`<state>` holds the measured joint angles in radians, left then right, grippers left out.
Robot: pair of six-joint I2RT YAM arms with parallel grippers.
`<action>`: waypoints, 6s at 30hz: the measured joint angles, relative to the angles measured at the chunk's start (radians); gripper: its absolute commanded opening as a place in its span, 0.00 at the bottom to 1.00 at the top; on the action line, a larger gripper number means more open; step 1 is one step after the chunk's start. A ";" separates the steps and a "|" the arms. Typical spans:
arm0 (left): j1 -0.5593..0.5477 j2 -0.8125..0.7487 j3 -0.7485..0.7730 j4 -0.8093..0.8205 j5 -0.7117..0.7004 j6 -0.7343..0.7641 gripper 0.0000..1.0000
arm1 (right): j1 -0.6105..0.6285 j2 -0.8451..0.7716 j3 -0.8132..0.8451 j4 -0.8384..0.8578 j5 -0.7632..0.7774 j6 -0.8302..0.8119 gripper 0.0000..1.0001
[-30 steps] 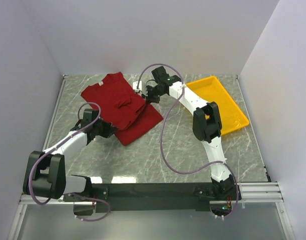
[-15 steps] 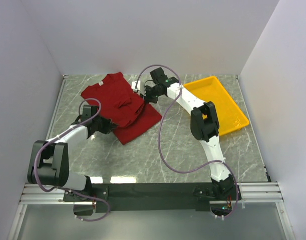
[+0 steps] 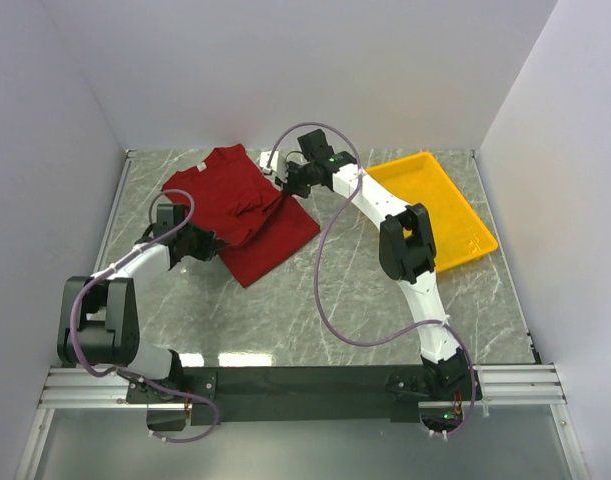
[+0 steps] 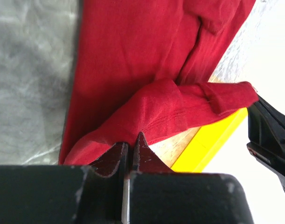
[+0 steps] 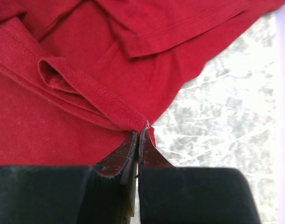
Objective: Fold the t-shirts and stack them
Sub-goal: Fold the tshirt
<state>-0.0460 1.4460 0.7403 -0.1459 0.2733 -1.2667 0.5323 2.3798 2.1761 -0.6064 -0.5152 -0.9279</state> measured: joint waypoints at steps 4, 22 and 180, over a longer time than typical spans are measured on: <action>0.021 0.031 0.034 -0.002 0.004 0.018 0.00 | 0.002 0.012 0.032 0.024 0.002 0.014 0.00; 0.076 0.139 0.117 -0.023 0.029 0.074 0.00 | 0.009 0.094 0.084 0.100 0.017 0.023 0.00; -0.236 -0.695 -0.267 -0.203 -0.096 -0.189 0.01 | -0.055 -0.595 -0.600 -0.332 -0.124 -0.347 0.00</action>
<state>-0.2821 0.7513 0.4732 -0.3489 0.1772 -1.4559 0.4770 1.7844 1.5764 -0.9382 -0.6392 -1.2751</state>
